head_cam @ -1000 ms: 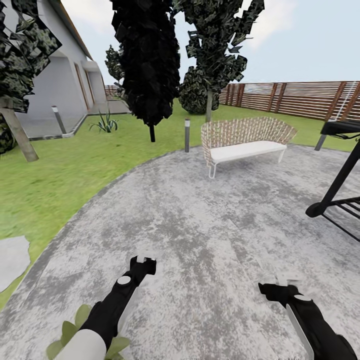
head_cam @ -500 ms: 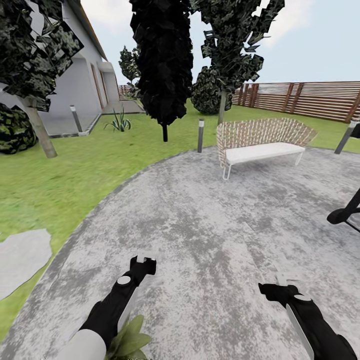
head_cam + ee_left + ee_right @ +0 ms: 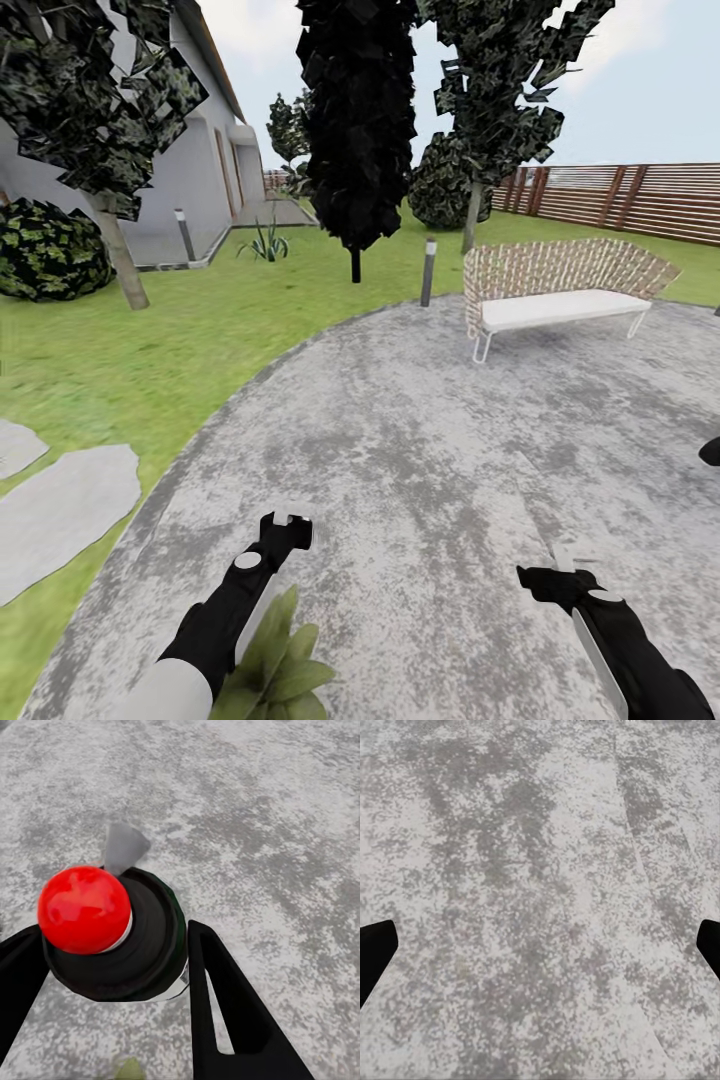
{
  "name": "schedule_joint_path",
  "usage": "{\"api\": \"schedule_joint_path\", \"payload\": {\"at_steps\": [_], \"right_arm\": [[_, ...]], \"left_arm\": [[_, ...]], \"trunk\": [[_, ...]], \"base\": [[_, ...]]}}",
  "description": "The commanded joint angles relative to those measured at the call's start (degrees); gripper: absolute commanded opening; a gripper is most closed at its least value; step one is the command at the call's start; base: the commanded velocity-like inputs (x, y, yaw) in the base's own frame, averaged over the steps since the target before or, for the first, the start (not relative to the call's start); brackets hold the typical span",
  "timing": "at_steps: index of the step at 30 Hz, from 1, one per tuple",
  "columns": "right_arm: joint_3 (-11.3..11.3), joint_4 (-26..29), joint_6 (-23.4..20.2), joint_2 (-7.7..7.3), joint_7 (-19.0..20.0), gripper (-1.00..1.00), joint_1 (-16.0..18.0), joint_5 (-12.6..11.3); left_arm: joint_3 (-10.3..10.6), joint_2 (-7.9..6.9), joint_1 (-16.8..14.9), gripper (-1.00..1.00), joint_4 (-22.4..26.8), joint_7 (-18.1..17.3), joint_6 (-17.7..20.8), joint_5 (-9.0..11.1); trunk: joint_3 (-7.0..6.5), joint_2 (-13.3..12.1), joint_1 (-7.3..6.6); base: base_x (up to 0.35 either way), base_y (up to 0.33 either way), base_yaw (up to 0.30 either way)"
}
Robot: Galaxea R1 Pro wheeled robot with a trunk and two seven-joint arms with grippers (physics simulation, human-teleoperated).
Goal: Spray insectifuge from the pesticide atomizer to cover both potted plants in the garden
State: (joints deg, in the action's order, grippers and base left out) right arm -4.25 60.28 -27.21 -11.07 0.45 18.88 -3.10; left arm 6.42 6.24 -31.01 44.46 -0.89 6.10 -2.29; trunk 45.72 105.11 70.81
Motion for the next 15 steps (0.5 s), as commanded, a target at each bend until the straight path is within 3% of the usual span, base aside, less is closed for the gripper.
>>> {"api": "schedule_joint_path", "payload": {"at_steps": [1, 6, 9, 15], "right_arm": [[-0.06, 0.1, -0.3, 0.0, 0.06, 1.0, 0.02, -0.32], [0.02, 0.1, -0.27, 0.0, 0.01, 1.0, 0.02, -0.32], [-0.95, 1.08, -1.03, -0.9, 0.35, 1.0, 1.0, -0.42], [-1.11, 3.01, -0.78, -0.65, 0.34, 1.0, 1.59, -0.37]], "left_arm": [[0.0, 0.0, -0.01, -1.0, 0.1, -0.07, 0.32, -0.25], [-0.09, -0.13, -0.01, -1.0, 0.1, -0.07, 0.33, -0.33], [0.69, 0.85, -1.0, -1.0, 1.09, -0.34, 0.61, -0.93], [0.7, 0.53, -2.7, -1.0, 3.07, -0.33, 0.61, -1.03]], "trunk": [[0.05, 0.03, -0.01], [0.05, 0.03, -0.01], [-0.1, 0.03, -0.01], [-0.25, 0.03, -0.01]], "base": [[0.0, 0.112, 0.004], [0.0, 0.025, 0.001], [0.0, 0.0, -0.134], [0.0, 0.0, -0.073]]}}
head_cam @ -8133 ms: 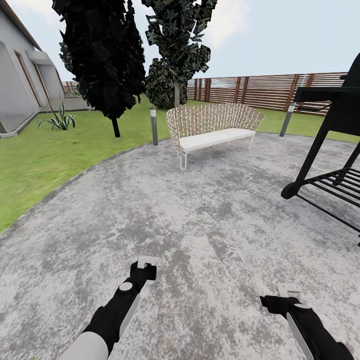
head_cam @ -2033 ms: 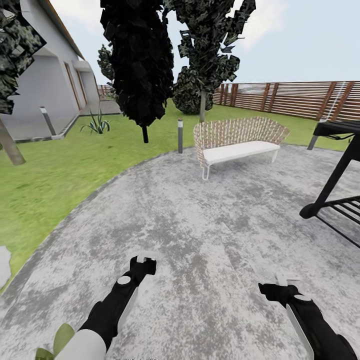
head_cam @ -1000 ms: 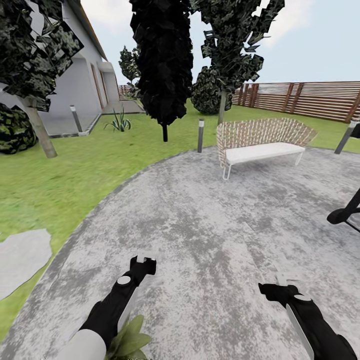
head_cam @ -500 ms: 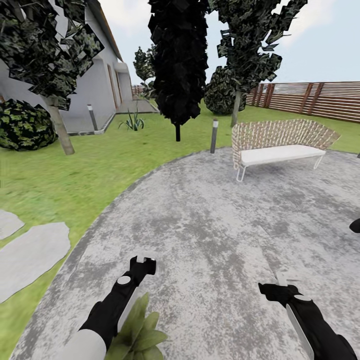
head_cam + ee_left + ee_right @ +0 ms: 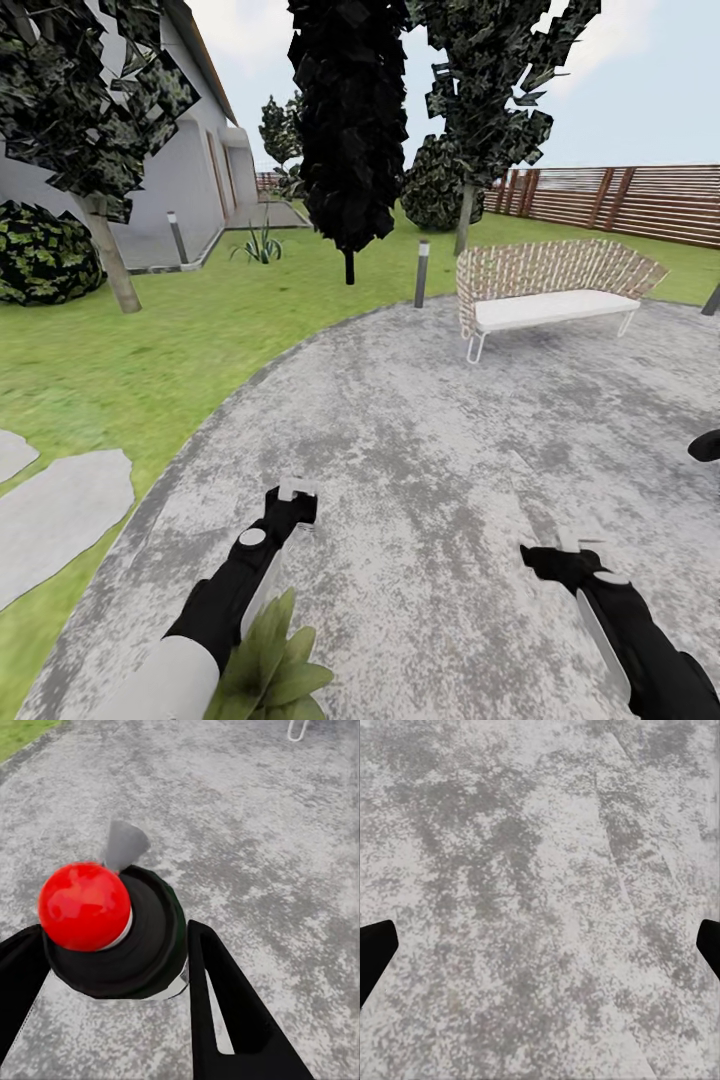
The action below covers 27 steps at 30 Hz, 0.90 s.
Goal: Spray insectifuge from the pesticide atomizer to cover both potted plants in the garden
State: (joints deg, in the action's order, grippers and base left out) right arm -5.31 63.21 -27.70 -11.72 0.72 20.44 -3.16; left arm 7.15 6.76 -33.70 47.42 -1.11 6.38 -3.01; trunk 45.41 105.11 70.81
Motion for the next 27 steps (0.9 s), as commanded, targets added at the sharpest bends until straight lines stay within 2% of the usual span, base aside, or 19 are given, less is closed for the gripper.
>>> {"api": "schedule_joint_path", "payload": {"at_steps": [1, 15, 18, 19, 23, 27], "right_arm": [[-0.05, 0.41, -0.27, 0.01, 0.07, 1.0, -0.01, -0.3], [-0.06, 4.91, -0.25, 0.03, 0.08, 1.0, -0.05, -0.19], [-0.06, 5.88, -0.25, -0.01, 0.14, 1.0, -0.05, -0.18], [-0.05, 6.83, -0.25, -0.03, 0.15, 1.0, -0.05, -0.18], [-0.05, 6.76, -0.25, -0.13, 0.28, 1.0, -0.05, -0.31], [0.31, 7.08, -0.3, -0.36, 0.7, 1.0, -0.05, -0.14]], "left_arm": [[-0.03, -0.02, 0.13, -1.0, 0.44, -0.12, 0.32, -0.32], [-0.12, -0.56, 0.48, -1.0, 1.45, -0.07, 0.39, -0.33], [-0.12, -1.49, 0.48, -1.0, 1.45, -0.11, 0.39, -0.29], [-0.12, -2.41, 0.48, -1.0, 1.45, -0.12, 0.39, -0.27], [-0.15, -3.95, 0.48, -1.0, 1.48, -0.19, 0.44, -0.35], [-0.09, -7.07, 0.41, -1.0, 1.61, -0.93, 1.68, -0.63]], "trunk": [[0.05, 0.02, -0.01], [0.04, 0.02, -0.01], [0.04, 0.02, -0.01], [0.04, 0.02, -0.01], [0.04, 0.02, -0.01], [0.04, 0.02, -0.01]], "base": [[0.0, 0.0, -0.012], [0.0, 0.0, -0.001], [0.0, 0.0, 0.0], [0.0, 0.0, 0.0], [0.0, 0.0, 0.0], [0.0, 0.0, 0.0]]}}
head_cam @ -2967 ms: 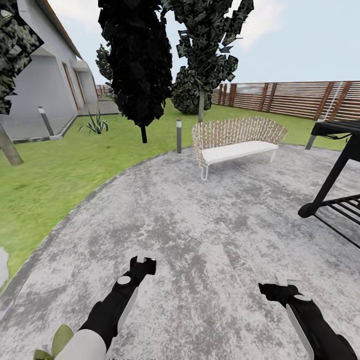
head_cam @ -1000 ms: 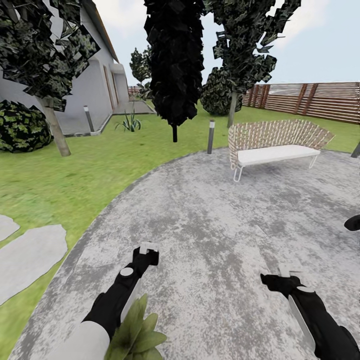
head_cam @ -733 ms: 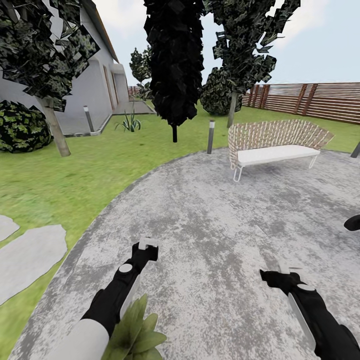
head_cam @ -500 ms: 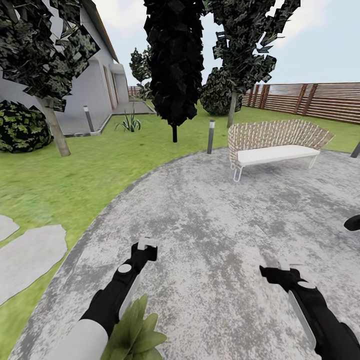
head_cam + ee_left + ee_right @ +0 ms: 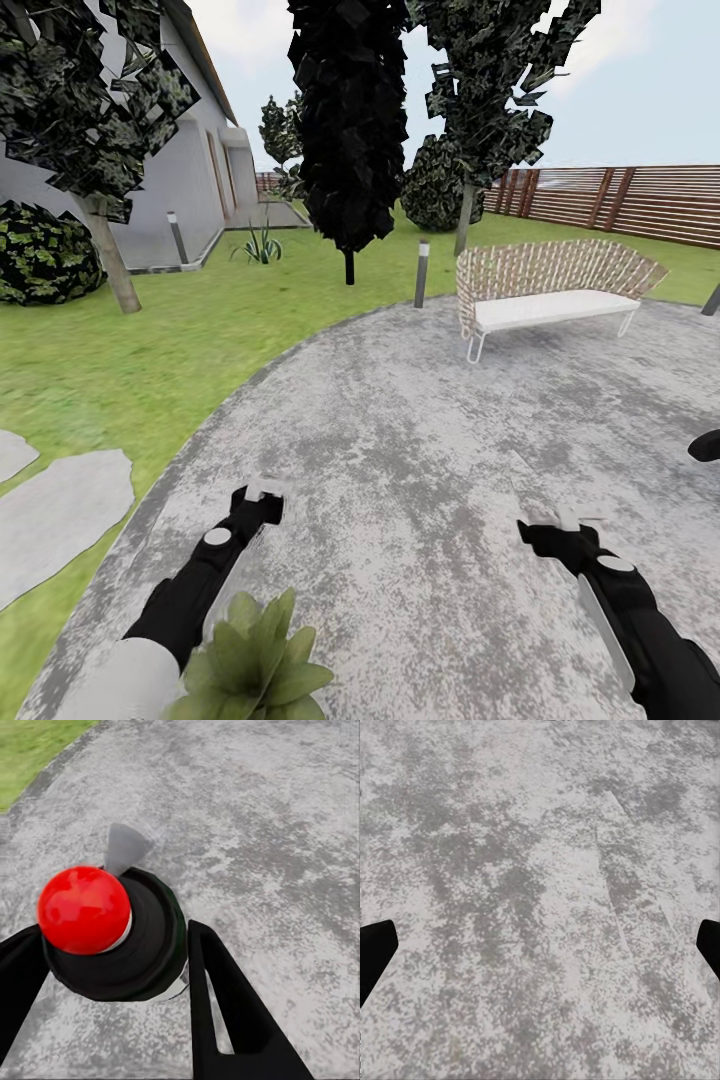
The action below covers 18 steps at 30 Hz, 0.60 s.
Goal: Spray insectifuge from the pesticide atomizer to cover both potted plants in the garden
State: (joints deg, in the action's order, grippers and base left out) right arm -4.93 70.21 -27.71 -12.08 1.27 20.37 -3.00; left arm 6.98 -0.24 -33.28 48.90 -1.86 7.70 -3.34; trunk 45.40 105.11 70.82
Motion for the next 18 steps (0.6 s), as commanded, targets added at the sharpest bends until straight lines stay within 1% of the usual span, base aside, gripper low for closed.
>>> {"api": "schedule_joint_path", "payload": {"at_steps": [1, 2, 5, 7, 9, 10, 12, 13, 14, 15, 16, 18], "right_arm": [[-0.04, 0.15, -0.32, -0.02, 0.77, 1.0, 0.02, -0.28], [-0.02, 0.17, -0.35, -0.03, 1.99, 1.0, 0.02, -0.27], [0.0, 0.19, -0.47, -0.1, 9.9, 1.0, 0.02, -0.25], [0.01, 0.19, -0.69, -0.31, 17.64, 1.0, 0.02, -0.23], [0.01, 0.19, -1.29, -1.02, 22.45, 1.0, 0.02, -0.08], [0.01, 0.19, -1.74, -1.45, 24.75, 1.0, 0.02, 0.26], [0.01, 0.19, -3.07, -2.33, 29.8, 1.0, 0.02, 1.25], [0.01, 0.2, -4.15, -2.7, 33.93, 1.0, 0.02, 1.84], [0.01, 0.23, -4.74, -2.85, 36.74, 1.0, 0.07, 2.18], [0.01, 0.25, -5.19, -2.95, 39.77, 1.0, 0.15, 2.41], [0.01, 0.37, -5.59, -3.03, 43.17, 1.0, 0.22, 2.62], [0.03, 1.16, -5.84, -3.09, 45.38, 1.0, 0.26, 2.74]], "left_arm": [[0.1, -0.8, -0.02, -1.0, 0.13, -0.89, 0.58, -0.31], [0.12, -1.51, -0.04, -1.0, 0.2, -2.03, 0.73, -0.33], [0.14, -4.3, -0.11, -1.0, 1.08, -9.9, 0.91, -0.45], [0.14, -7.34, -0.12, -1.0, 2.85, -19.02, 0.97, -0.87], [0.14, -9.37, -0.15, -1.0, 3.91, -24.96, 0.99, -0.99], [0.14, -10.24, -0.2, -1.0, 4.23, -27.7, 0.99, -1.04], [0.14, -11.44, -0.29, -1.0, 4.56, -32.83, 1.06, -1.16], [0.14, -11.92, -0.34, -1.0, 4.68, -36.38, 1.13, -1.52], [0.13, -12.1, -0.39, -1.0, 4.72, -38.57, 1.2, -2.18], [0.1, -12.2, -0.42, -1.0, 4.75, -40.72, 1.27, -3.75], [0.08, -12.25, -0.45, -1.0, 4.77, -43.42, 1.67, -6.83], [0.07, -12.13, -0.46, -1.0, 4.8, -46.26, 3.64, -10.86]], "trunk": [[0.05, 0.03, -0.01], [0.05, 0.03, -0.01], [0.05, 0.03, -0.01], [0.05, 0.03, -0.01], [0.05, 0.03, -0.01], [0.05, 0.03, -0.01], [0.05, 0.03, -0.01], [0.05, 0.03, -0.01], [0.05, 0.03, -0.01], [0.05, 0.03, -0.01], [0.05, 0.03, -0.01], [0.05, 0.03, -0.01]], "base": [[0.0, 0.0, 0.0], [0.0, 0.0, 0.0], [0.0, 0.0, 0.0], [0.0, 0.0, 0.0], [0.0, 0.0, 0.0], [0.0, 0.0, 0.0], [0.0, 0.0, 0.0], [0.0, 0.0, 0.0], [0.0, 0.0, 0.0], [0.0, 0.0, 0.0], [0.0, 0.0, 0.0], [0.0, 0.0, 0.0]]}}
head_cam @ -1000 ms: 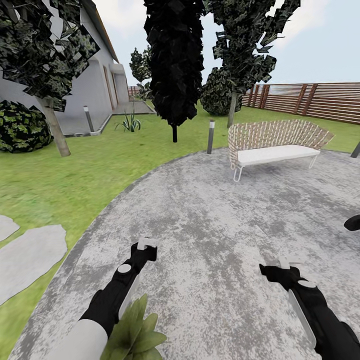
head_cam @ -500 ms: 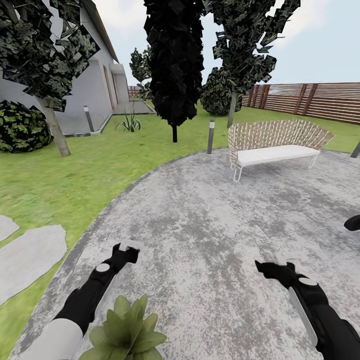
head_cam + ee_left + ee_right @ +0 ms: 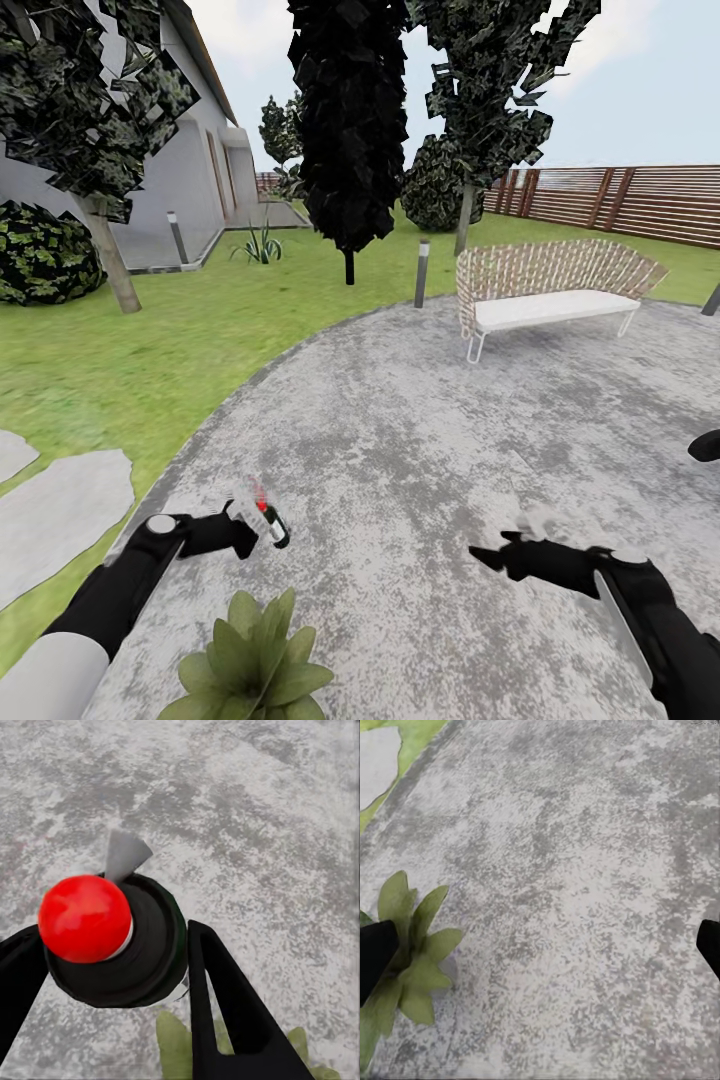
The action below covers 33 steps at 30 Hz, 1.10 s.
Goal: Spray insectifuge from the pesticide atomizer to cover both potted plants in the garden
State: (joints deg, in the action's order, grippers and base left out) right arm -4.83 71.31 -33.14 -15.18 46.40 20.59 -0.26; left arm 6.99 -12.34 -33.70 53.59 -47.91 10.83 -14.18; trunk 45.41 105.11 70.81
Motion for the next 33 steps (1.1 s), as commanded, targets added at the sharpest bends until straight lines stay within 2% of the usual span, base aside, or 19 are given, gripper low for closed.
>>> {"api": "schedule_joint_path", "payload": {"at_steps": [1, 3, 4, 7, 8, 10, 12, 14, 18, 19, 20, 21, 23, 26, 28, 29, 33], "right_arm": [[-0.05, 0.77, -0.48, -0.01, 0.95, 1.0, 0.05, 0.03], [0.0, 3.24, -0.57, -0.02, 4.02, 1.0, 0.06, 0.07], [0.0, 5.16, -0.59, -0.03, 7.33, 1.0, 0.06, 0.07], [-0.06, 8.95, -0.89, -0.03, 14.01, 1.0, 0.12, 0.08], [-0.07, 9.47, -1.13, -0.03, 14.78, 1.0, 0.12, 0.08], [-0.08, 11.01, -3.22, -0.03, 16.69, 1.0, 0.21, 0.08], [-0.09, 12.1, -6.28, -0.03, 17.59, 1.0, 0.31, 0.13], [-0.06, 13.18, -7.55, -0.01, 17.88, 1.0, 0.87, 0.1], [0.43, 13.67, -8.06, 0.1, 18.45, 1.0, 1.44, 0.09], [1.37, 13.7, -8.1, 0.12, 19.11, 1.0, 1.48, 0.13], [3.4, 13.76, -8.12, 0.13, 19.69, 1.0, 1.51, 0.38], [6.58, 13.81, -8.14, 0.14, 20.2, 1.0, 1.53, 0.93], [10.19, 13.84, -8.16, 0.14, 20.57, 1.0, 1.55, 2.16], [11.73, 13.85, -8.26, 0.15, 20.79, 1.0, 1.56, 2.99], [11.96, 13.85, -8.36, 0.15, 20.82, 1.0, 1.56, 3.09], [12.04, 13.85, -8.39, 0.15, 20.83, -1.0, 1.56, 3.12], [12.17, 13.86, -8.45, 0.09, 20.93, -1.0, 1.56, 3.09]], "left_arm": [[0.05, 0.03, -0.04, -1.0, 0.22, -1.52, 1.8, -1.71], [0.08, 0.17, -0.04, -1.0, 1.09, -4.64, 3.92, -4.23], [0.1, 0.38, -0.04, -1.0, 1.97, -6.72, 4.48, -4.89], [0.12, 0.77, -0.05, -1.0, 3.46, -12.06, 5.05, -5.75], [0.13, 0.8, -0.06, -1.0, 3.6, -13.12, 5.16, -6.02], [0.13, 0.9, -0.12, -1.0, 3.93, -17.4, 5.49, -8.02], [0.13, 1.3, -0.42, -1.0, 4.08, -21.57, 5.69, -11.94], [0.15, 2.43, -0.58, -1.0, 4.13, -24.02, 5.75, -15.72], [0.24, 4.65, -0.65, -1.0, 4.15, -26.7, 5.76, -19.68], [0.25, 5.18, -0.67, -1.0, 4.19, -27.66, 5.74, -20.46], [0.26, 5.69, -0.73, -1.0, 4.38, -28.63, 5.72, -21.44], [0.28, 6.25, -0.86, -1.0, 4.94, -29.84, 5.71, -23.03], [0.27, 7.14, -1.02, -1.0, 6.37, -32.65, 5.73, -26.3], [0.24, 9.08, -1.09, -1.0, 8.15, -36.53, 5.7, -30.2], [0.23, 9.65, -1.1, -1.0, 8.74, -37.08, 5.7, -31.04], [0.24, 9.89, -1.1, -1.0, 9.28, -37.29, 5.71, -31.32], [0.22, 10.52, -1.1, -1.0, 10.83, -37.49, 5.77, -31.59]], "trunk": [[0.05, 0.03, -0.01], [0.05, 0.03, -0.01], [0.05, 0.03, -0.01], [0.05, 0.03, -0.01], [0.05, 0.03, -0.01], [0.05, 0.03, -0.01], [0.05, 0.03, -0.01], [0.05, 0.03, -0.01], [0.05, 0.03, -0.01], [0.05, 0.03, -0.01], [0.05, 0.03, -0.01], [0.05, 0.03, -0.01], [0.05, 0.03, -0.01], [0.05, 0.03, -0.01], [0.05, 0.03, -0.01], [0.05, 0.03, -0.01], [0.05, 0.03, -0.01]], "base": [[0.0, 0.0, 0.0], [0.0, 0.0, 0.0], [0.0, 0.0, 0.0], [0.0, 0.0, 0.0], [0.0, 0.0, 0.0], [0.0, 0.0, 0.0], [0.0, 0.0, 0.0], [0.0, 0.0, 0.0], [0.0, 0.0, 0.0], [0.0, 0.0, 0.0], [0.0, 0.0, 0.0], [0.0, 0.0, 0.0], [0.0, 0.0, 0.0], [0.0, 0.0, 0.0], [0.0, 0.0, 0.0], [0.0, 0.0, 0.0], [0.0, 0.0, 0.0]]}}
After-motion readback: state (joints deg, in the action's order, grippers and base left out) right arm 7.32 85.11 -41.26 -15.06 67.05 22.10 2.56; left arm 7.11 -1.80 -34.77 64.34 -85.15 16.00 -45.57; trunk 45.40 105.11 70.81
